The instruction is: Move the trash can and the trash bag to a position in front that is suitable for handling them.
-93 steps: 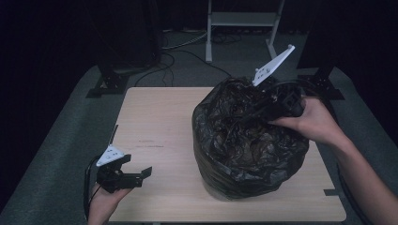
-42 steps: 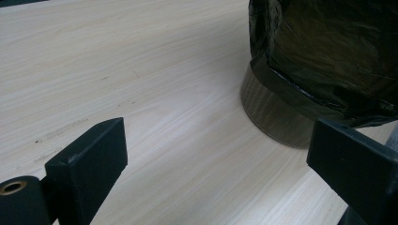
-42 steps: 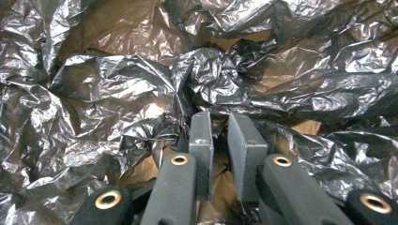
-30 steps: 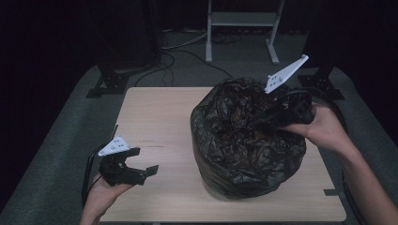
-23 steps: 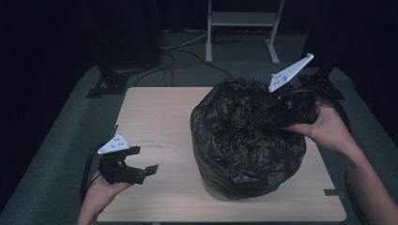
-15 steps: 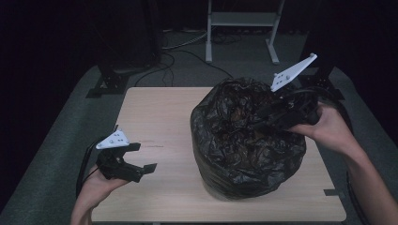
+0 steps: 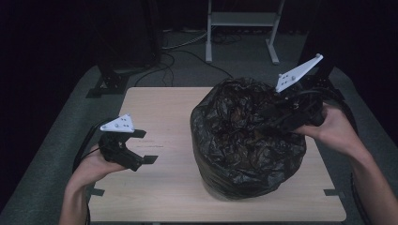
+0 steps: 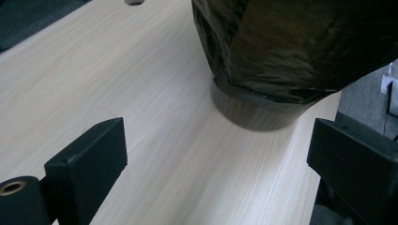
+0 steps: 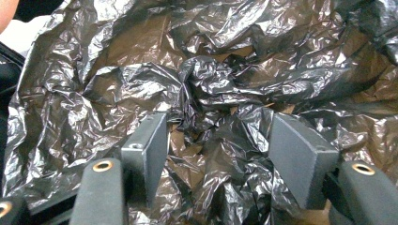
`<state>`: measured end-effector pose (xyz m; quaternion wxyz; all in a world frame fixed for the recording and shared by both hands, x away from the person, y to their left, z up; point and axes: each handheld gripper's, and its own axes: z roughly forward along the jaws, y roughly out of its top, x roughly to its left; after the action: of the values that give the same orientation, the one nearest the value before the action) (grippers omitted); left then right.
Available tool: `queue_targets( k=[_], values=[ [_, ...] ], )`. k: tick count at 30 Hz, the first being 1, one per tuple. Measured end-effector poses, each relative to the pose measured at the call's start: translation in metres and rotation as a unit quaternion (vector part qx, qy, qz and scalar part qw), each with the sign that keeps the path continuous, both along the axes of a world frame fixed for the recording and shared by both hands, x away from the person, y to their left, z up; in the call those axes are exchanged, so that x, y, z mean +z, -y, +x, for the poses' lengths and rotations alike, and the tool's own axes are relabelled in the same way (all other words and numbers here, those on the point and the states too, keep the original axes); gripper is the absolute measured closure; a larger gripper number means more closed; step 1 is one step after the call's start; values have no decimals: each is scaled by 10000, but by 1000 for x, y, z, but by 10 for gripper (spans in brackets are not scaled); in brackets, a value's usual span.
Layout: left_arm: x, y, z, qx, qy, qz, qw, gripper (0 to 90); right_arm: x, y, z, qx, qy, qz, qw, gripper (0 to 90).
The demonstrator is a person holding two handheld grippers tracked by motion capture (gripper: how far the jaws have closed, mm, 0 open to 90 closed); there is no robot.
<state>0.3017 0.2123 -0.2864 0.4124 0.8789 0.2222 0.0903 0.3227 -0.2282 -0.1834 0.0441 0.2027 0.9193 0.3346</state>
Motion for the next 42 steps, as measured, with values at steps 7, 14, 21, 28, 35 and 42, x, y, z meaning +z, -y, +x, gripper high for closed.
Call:
queue_targets(
  k=[7, 14, 21, 28, 35, 42],
  values=[
    [27, 7, 8, -403, 129, 17, 9991, 43, 2, 3, -2, -43, 22, 11, 10000, 366],
    [51, 20, 12, -845, 303, 233, 9957, 43, 2, 5, -2, -53, 30, 2, 10000, 364],
    [77, 32, 18, -1141, 444, 400, 9917, 44, 2, 8, -2, -96, 32, 15, 9999, 362],
    [103, 54, 21, -1381, 600, 525, 9872, 44, 6, 10, -4, -104, 98, -2, 9999, 361],
    [121, 87, 25, -1692, 726, 667, 9806, 44, 8, 7, -4, -90, 130, -58, 9999, 358],
    [125, 122, 28, -2022, 737, 659, 9743, 55, 8, 8, -2, -89, 139, -76, 9998, 359]
  ],
)
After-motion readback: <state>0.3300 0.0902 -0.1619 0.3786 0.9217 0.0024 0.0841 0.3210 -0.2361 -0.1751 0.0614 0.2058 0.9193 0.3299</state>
